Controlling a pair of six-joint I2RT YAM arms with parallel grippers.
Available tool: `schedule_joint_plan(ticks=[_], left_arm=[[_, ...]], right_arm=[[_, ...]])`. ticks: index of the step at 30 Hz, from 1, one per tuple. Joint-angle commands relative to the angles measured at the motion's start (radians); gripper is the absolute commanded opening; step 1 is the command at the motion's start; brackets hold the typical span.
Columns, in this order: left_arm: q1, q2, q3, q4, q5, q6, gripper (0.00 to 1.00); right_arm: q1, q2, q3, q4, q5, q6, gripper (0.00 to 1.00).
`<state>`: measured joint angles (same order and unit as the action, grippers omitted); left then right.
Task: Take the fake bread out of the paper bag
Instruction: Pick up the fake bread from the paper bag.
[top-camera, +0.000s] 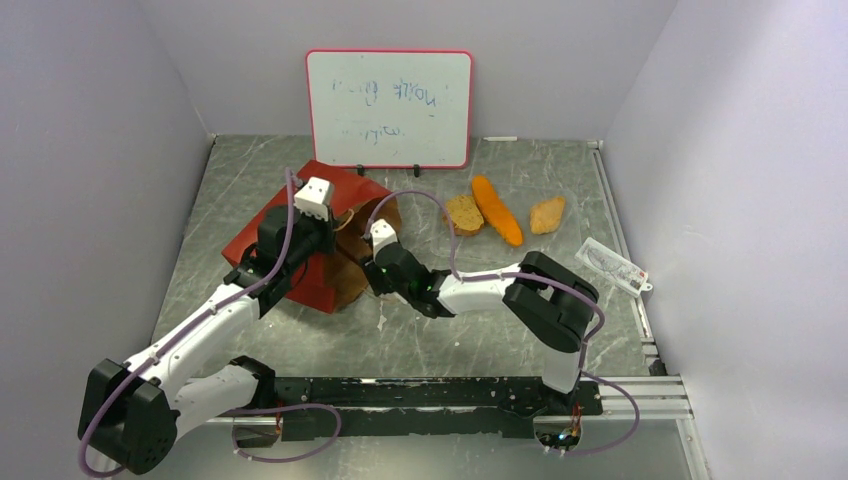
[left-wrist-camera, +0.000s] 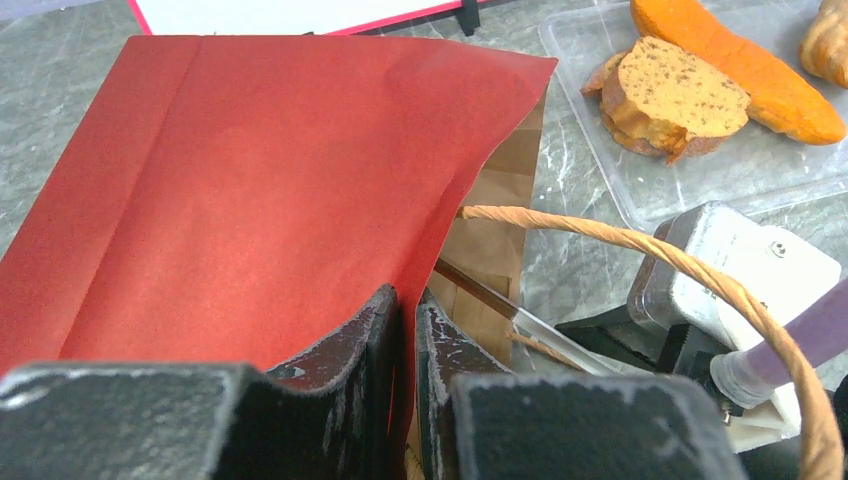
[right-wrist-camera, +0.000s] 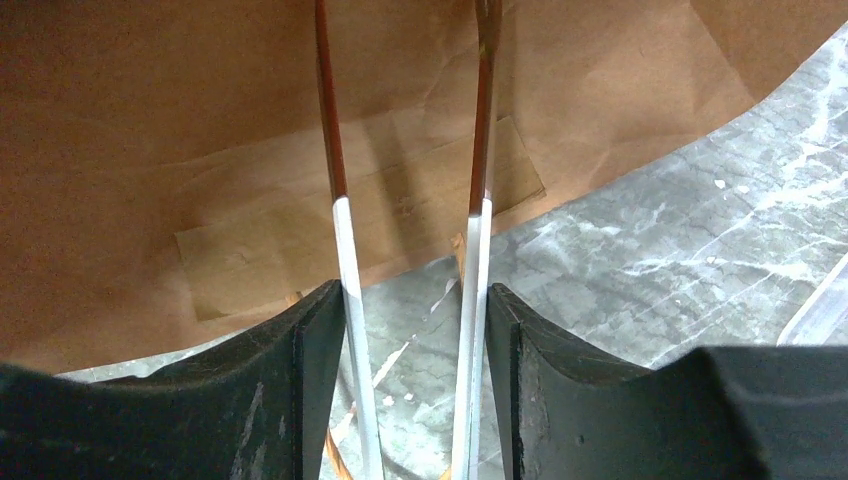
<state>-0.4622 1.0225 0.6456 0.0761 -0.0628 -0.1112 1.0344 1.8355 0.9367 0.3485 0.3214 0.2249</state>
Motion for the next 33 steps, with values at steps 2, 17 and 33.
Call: schedule_joint_plan(ticks=[2,17,33], left_arm=[[-0.006,0.000,0.029,-0.006,0.038,0.014,0.07],[-0.006,0.011,0.055,-0.065,0.111,0.045,0.07],[-0.006,0.007,0.060,-0.071,0.109,0.028,0.07]], right_arm=[[-0.020,0.021,0.013,0.036,-0.028,-0.002,0.52],[-0.077,0.080,0.094,0.063,-0.166,-0.070,0.52],[-0.094,0.163,0.201,0.061,-0.226,-0.085,0.51]])
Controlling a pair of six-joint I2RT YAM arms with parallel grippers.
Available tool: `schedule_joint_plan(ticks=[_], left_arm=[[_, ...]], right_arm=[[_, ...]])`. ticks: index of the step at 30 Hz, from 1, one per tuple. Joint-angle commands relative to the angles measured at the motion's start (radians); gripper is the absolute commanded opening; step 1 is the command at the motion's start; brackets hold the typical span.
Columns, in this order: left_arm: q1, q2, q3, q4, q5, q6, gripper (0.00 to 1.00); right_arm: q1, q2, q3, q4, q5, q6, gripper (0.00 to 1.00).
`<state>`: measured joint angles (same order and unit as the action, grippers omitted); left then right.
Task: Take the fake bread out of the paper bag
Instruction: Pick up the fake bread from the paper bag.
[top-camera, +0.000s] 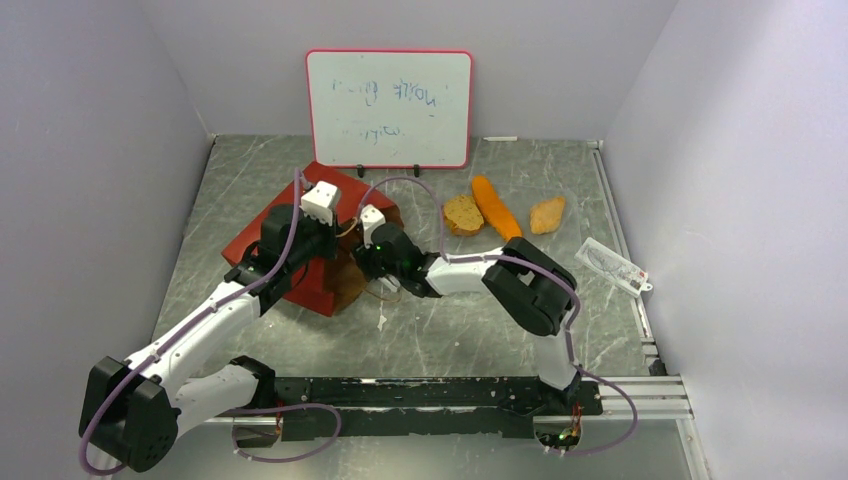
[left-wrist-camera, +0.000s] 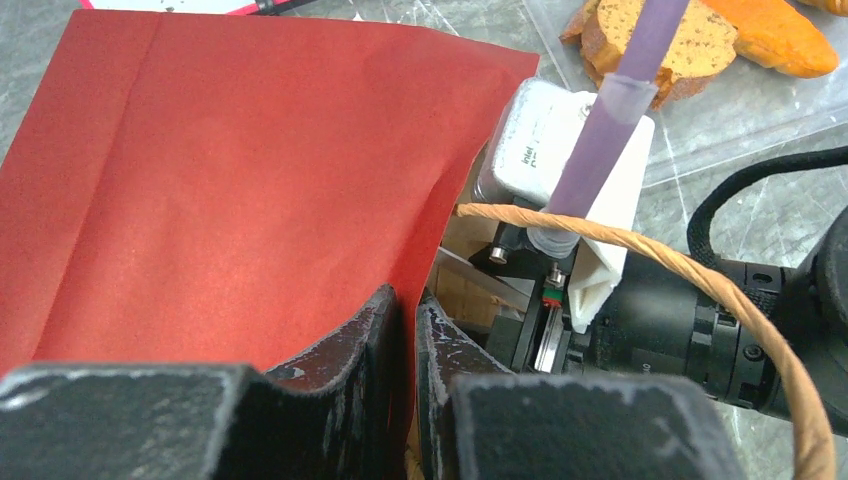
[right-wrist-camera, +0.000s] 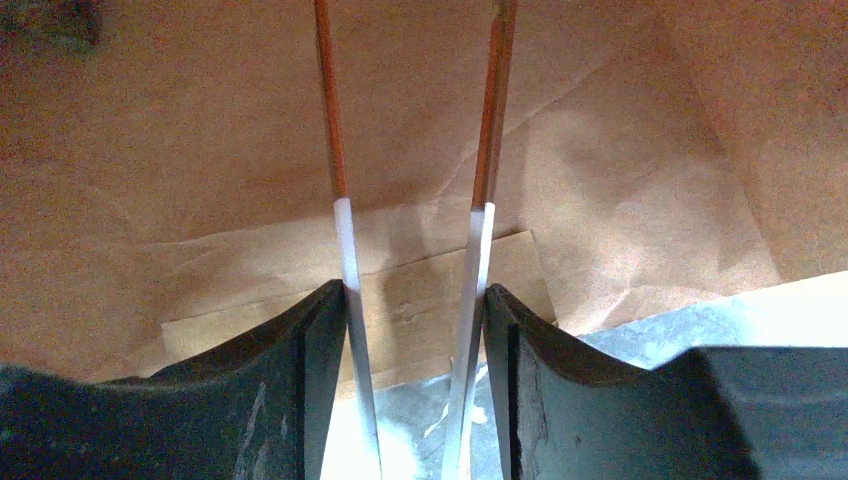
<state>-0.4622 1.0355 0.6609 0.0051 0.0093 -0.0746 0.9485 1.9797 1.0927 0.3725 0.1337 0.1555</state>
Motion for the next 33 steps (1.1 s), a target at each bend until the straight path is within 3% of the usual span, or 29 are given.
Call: schedule_joint_plan(ticks=[1,21,33], left_arm=[[-0.006,-0.005,0.044,0.000,0.036,-0.009,0.07],[-0.006,-0.084,0.028,-0.067,-0.006,-0.025,0.07],[-0.005,-0.111,0.030,-0.099,-0.010,-0.034,0.07]], right_arm=[[-0.011,0.023,0.048,0.039,-0.043,-0.018,0.51],[-0.066,-0.066,-0.033,0.071,-0.245,0.017,0.55],[-0.062,-0.077,-0.047,0.026,-0.208,-0.019,0.59]])
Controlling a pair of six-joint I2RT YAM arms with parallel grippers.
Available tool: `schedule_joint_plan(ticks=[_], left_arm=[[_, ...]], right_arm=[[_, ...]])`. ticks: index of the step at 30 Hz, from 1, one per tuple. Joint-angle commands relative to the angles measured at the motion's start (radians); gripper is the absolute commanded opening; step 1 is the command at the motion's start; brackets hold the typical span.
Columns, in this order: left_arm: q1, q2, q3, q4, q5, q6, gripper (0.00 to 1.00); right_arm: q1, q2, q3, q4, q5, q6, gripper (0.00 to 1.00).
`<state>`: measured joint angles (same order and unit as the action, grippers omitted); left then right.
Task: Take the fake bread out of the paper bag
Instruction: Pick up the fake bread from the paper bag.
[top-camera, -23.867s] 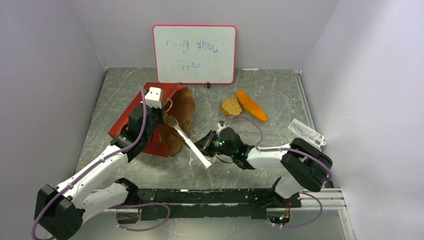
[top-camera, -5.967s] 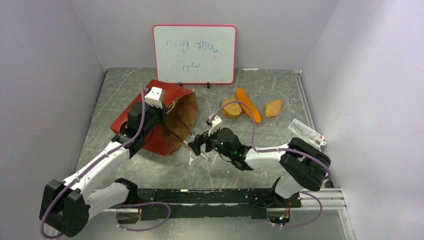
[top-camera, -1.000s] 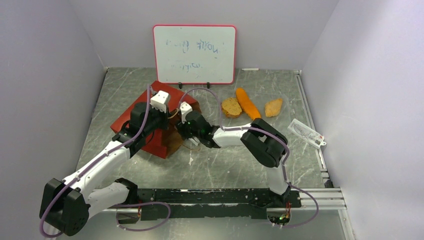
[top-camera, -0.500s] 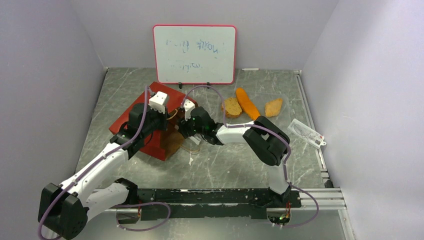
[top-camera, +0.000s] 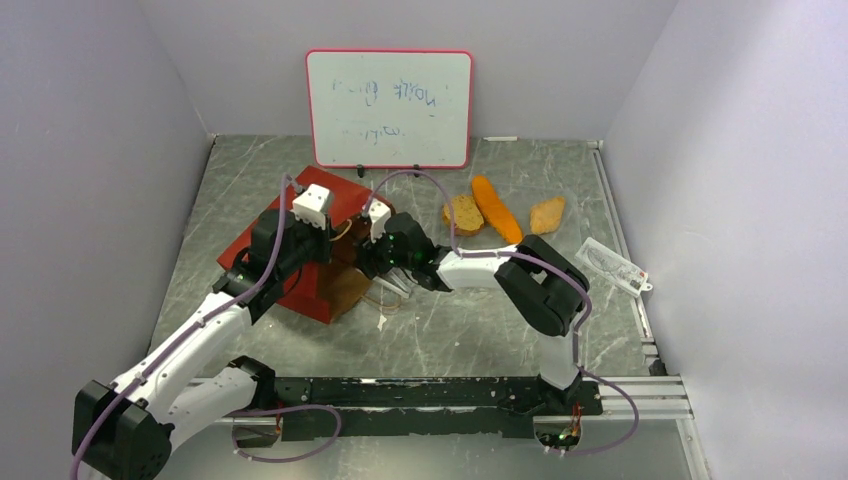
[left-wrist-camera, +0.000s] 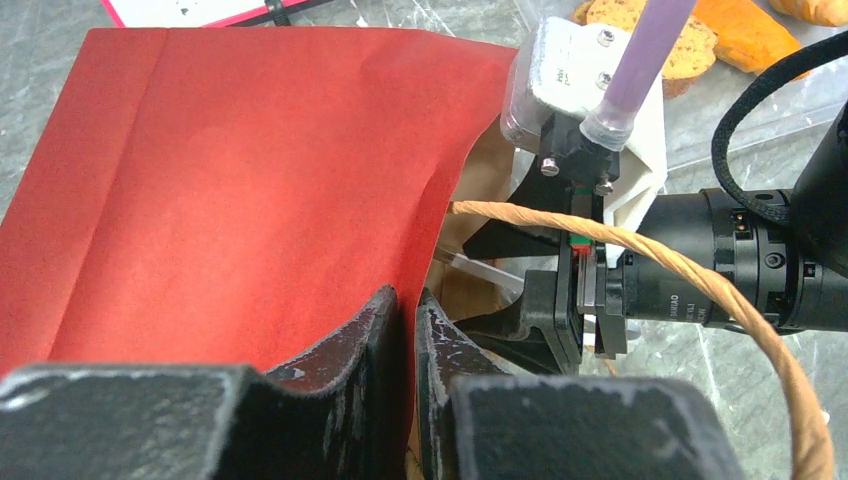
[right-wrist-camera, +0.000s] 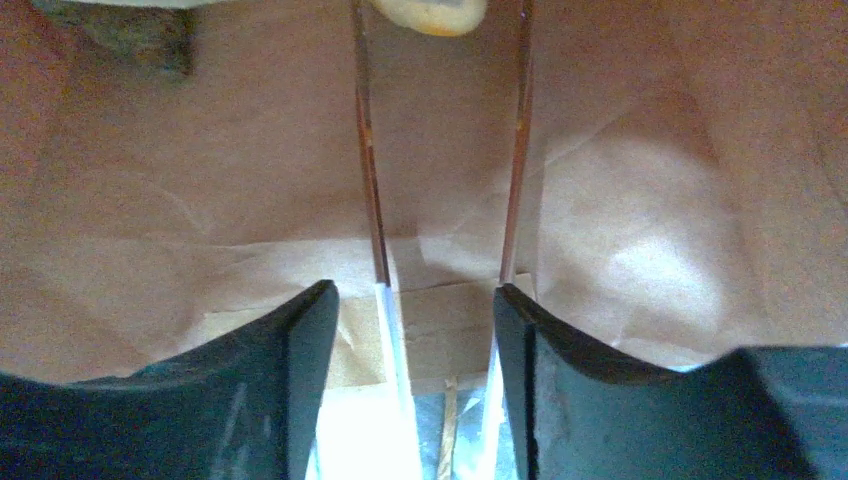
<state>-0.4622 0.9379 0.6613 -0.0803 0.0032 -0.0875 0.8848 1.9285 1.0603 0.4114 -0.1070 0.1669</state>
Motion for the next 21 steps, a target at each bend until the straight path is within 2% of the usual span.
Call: schedule_joint_plan(ticks=[1,3,5,16,21], left_arm=[[-0.006,-0.009,0.030,-0.016,-0.001,-0.021,0.07],[-0.006,0.008,0.036,-0.025,0.015,-0.018,0.07],[-0.006,0.024,0.047,-0.037,0.033,-0.019,0.07],[-0.005,0.025,0.074,-0.071,0.061,-0.029,0.07],[-0.006,0.026,0.081,-0.078,0.071,-0.039,0.07]], right_arm=[[0.002,-0.033,-0.029,-0.011,0.046,-0.040,0.63],[0.008,-0.049,-0.053,-0.011,0.080,-0.065,0.78],[0.013,-0.061,-0.096,0.003,0.105,-0.076,0.82],[0.016,-0.028,-0.130,0.045,0.090,-0.075,0.82],[0.017,0.014,-0.114,0.065,0.081,-0.077,0.78]])
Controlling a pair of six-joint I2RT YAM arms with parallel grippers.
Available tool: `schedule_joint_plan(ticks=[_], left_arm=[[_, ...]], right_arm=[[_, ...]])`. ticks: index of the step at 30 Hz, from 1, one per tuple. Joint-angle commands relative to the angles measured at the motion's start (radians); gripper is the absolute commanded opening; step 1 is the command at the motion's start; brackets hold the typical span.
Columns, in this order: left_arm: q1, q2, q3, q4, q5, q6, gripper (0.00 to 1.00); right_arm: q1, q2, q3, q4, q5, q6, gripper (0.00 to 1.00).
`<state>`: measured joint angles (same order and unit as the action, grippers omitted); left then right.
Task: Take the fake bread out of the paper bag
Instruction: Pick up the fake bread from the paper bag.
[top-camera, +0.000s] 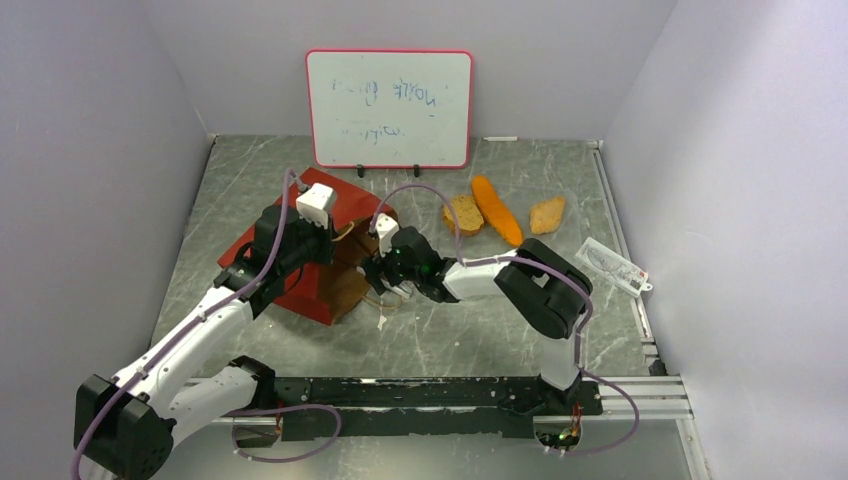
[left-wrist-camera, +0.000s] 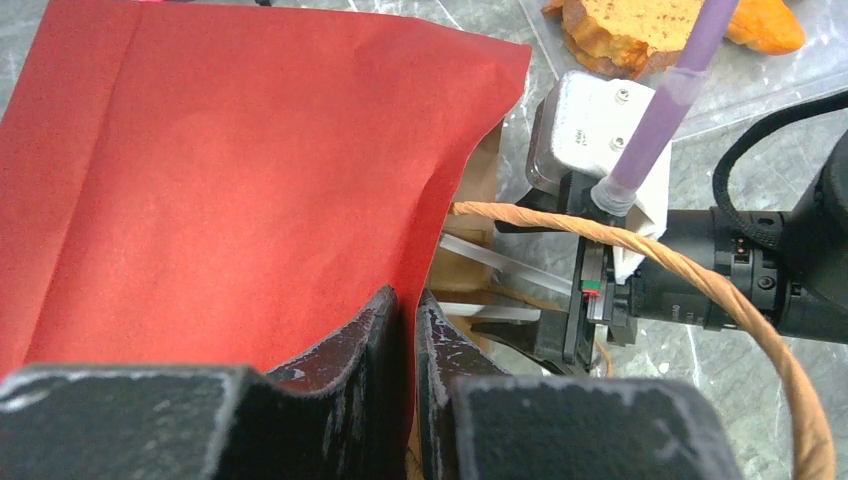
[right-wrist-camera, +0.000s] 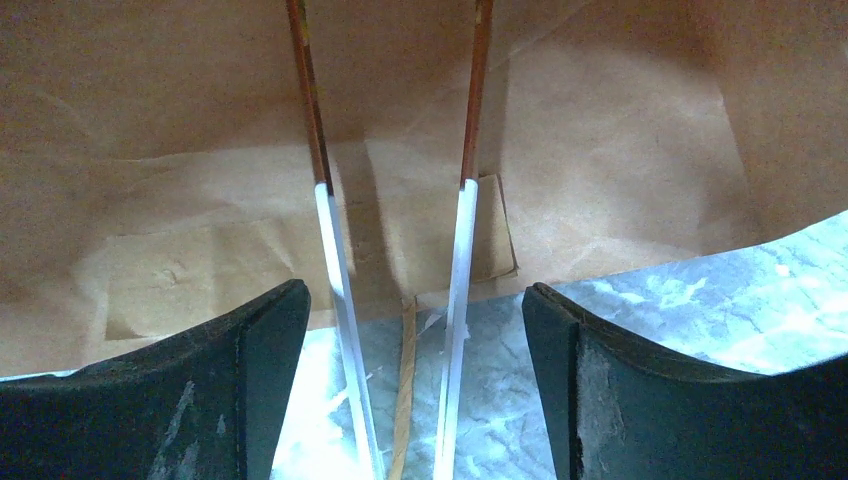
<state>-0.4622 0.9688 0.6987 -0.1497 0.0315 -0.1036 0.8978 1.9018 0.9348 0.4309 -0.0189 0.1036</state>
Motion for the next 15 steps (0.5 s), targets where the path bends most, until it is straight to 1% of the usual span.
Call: schedule_joint_plan(ticks=[1,6,9,14,15], left_arm=[[-0.006,-0.008,0.044,-0.009,0.045,-0.026,0.07],[-0.006,-0.007,0.040,-0.011,0.055,-0.033,0.07],[-0.006,-0.004,0.042,-0.013,0.062,-0.036,0.07],[-0.006,-0.006,0.039,-0.012,0.060,-0.039,0.07],[-0.006,-0.006,0.039,-0.010,0.059,-0.039,0.07]], right_arm=[[0.004,0.047,0.012,0.054,-0.012,-0.013,0.78],[0.003,0.088,0.031,0.072,-0.031,-0.010,0.77],[0.000,0.111,0.048,0.086,-0.049,-0.007,0.74],[-0.011,0.149,0.060,0.080,-0.113,0.008,0.60],[-0.014,0.150,0.060,0.080,-0.124,0.009,0.56]])
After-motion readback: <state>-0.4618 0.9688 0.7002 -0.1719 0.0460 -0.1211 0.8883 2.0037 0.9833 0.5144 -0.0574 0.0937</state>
